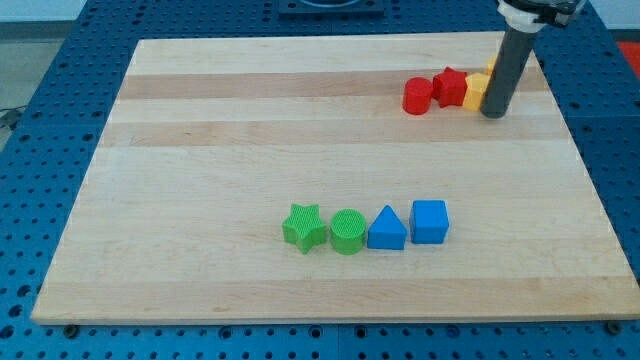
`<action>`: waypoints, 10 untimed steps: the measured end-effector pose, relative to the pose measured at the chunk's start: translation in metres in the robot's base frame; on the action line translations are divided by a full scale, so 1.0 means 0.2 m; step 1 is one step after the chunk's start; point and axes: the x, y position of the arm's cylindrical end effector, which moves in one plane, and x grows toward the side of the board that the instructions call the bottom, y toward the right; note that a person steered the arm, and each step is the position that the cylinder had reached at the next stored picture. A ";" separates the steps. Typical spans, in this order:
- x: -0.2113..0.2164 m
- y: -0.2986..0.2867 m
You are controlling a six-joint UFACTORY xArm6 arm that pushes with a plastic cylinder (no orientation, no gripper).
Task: Move the yellow heart into the yellow hexagon
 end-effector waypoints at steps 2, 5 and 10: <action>0.00 0.31; -0.41 0.39; -0.45 0.13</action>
